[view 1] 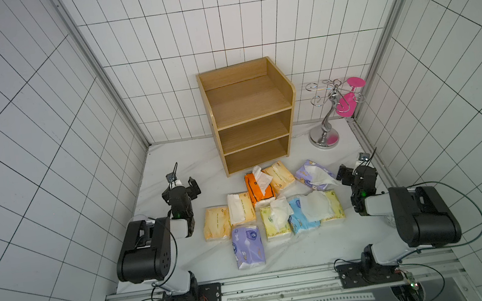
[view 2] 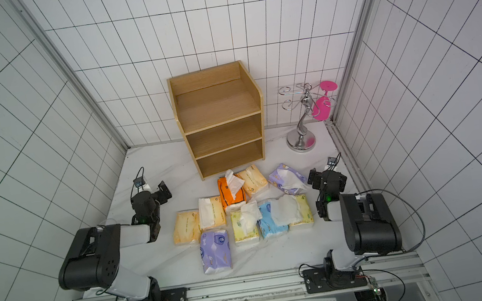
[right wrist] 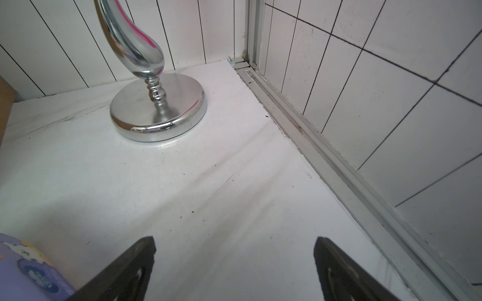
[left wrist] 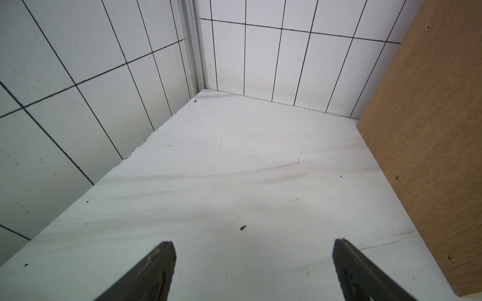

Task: Remove the tissue boxes from the shelf
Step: Reset both arms

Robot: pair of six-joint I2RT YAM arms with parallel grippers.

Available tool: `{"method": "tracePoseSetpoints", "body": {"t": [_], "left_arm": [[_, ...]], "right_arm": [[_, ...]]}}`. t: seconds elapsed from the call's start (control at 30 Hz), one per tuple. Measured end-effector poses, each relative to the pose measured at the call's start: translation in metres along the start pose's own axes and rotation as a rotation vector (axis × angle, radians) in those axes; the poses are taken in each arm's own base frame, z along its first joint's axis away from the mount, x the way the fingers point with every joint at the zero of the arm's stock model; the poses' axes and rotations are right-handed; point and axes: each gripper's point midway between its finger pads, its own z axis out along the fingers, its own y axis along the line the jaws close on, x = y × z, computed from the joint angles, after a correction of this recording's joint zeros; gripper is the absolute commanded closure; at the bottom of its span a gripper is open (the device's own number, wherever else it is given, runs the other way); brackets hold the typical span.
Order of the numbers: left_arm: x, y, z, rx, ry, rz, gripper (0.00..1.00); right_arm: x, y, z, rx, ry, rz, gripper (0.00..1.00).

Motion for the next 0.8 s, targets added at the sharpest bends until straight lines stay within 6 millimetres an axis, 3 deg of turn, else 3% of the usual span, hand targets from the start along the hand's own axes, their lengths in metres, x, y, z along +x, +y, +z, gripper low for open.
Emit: {"method": "tracePoseSetpoints", "body": {"t": [0.8], "left_arm": [[0.0027, 0.0003, 0.0002, -0.002, 0.012, 0.003, 0.02]], "right_arm": [[0.0032, -0.0013, -0.0005, 0.017, 0.012, -0.018, 0.01]]}}
